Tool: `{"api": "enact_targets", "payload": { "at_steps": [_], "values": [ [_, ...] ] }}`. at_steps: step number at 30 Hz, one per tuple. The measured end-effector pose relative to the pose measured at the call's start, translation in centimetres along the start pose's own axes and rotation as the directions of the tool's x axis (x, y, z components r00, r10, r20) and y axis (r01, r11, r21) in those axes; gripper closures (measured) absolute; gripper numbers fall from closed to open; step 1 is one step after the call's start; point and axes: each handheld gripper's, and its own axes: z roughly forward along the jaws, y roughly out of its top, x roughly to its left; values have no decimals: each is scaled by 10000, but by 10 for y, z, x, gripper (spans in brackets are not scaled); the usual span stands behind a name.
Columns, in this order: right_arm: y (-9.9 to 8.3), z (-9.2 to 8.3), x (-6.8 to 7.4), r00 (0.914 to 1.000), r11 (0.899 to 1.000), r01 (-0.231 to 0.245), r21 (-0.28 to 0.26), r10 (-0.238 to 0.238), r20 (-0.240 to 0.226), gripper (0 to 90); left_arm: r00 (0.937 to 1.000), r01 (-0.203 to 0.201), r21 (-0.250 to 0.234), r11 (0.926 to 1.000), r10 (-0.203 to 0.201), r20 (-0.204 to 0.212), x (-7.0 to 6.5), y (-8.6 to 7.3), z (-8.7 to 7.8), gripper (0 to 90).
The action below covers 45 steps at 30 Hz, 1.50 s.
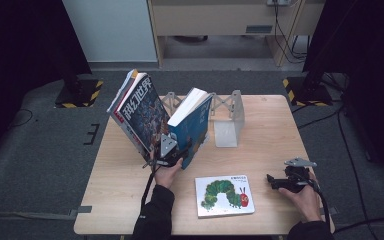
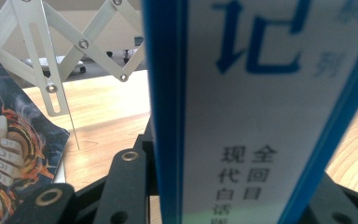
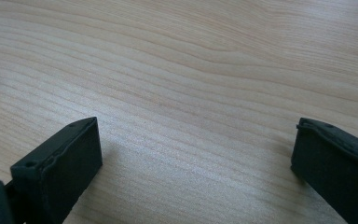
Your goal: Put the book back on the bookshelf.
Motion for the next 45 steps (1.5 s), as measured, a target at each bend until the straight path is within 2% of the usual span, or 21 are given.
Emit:
{"api": "enact_targets", "payload": {
  "at_steps": [5, 8, 12, 15, 17, 18, 19, 21, 27, 28, 29, 33, 39, 41, 45],
  "values": [
    [0, 0, 0, 10000, 10000, -39, -15, 39, 3, 19, 9998, 88, -302, 9995, -84, 164, 2, 8, 0, 570],
    [0, 0, 0, 10000, 10000, -36, -10, 36, -10, 19, 9997, 149, -507, 9986, -139, 188, -1, 29, 1, 549],
    [0, 0, 0, 10000, 10000, -33, -7, 33, -13, 19, 9999, 102, -504, 9987, -100, 53, -5, 40, 4, 574],
    [0, 0, 0, 10000, 10000, -34, -8, 34, -14, 19, 9999, 70, -567, 9984, -78, -138, -8, 39, 3, 593],
    [0, 0, 0, 10000, 10000, -15, 0, 15, -29, 19, 9982, 141, -813, 9966, -188, -567, -12, 36, 3, 597],
    [0, 0, 0, 10000, 10000, 20, -9, -20, -29, 19, 9947, 315, -951, 9950, -405, -946, -13, 35, 2, 600],
    [0, 0, 0, 10000, 10000, 20, -9, -20, -29, 19, 9947, 315, -951, 9950, -405, -946, -13, 35, 2, 600],
    [0, 0, 0, 10000, 10000, 24, 6, -24, -37, 19, 9876, 608, -1204, 9909, -771, -1365, -12, 32, 1, 601],
    [0, 0, 0, 10000, 10000, -19, 7, 19, -53, 18, 9871, 559, -1239, 9907, -735, -1424, -15, 32, 3, 601],
    [0, 0, 0, 10000, 10000, -8, 7, 8, -53, 18, 9843, 591, -1303, 9897, -795, -1575, -18, 32, 6, 601],
    [0, 0, 0, 10000, 10000, -8, 7, 8, -53, 18, 9843, 591, -1303, 9897, -795, -1575, -18, 32, 6, 601],
    [0, 0, 0, 10000, 10000, 31, -8, -31, -55, 18, 9772, 718, -1349, 9883, -967, -1888, -25, 35, 18, 600],
    [0, 0, 0, 10000, 10000, 37, -5, -37, -78, 17, 9752, 759, -1350, 9879, -1017, -1966, -29, 39, 36, 596],
    [0, 0, 0, 10000, 10000, 50, -7, -50, -83, 17, 9754, 718, -1357, 9881, -979, -1974, -29, 39, 37, 593],
    [0, 0, 0, 9999, 10000, 60, 19, -59, -104, 17, 9815, 488, -1250, 9910, -707, -1778, -29, 33, 33, 578]
  ]
}}
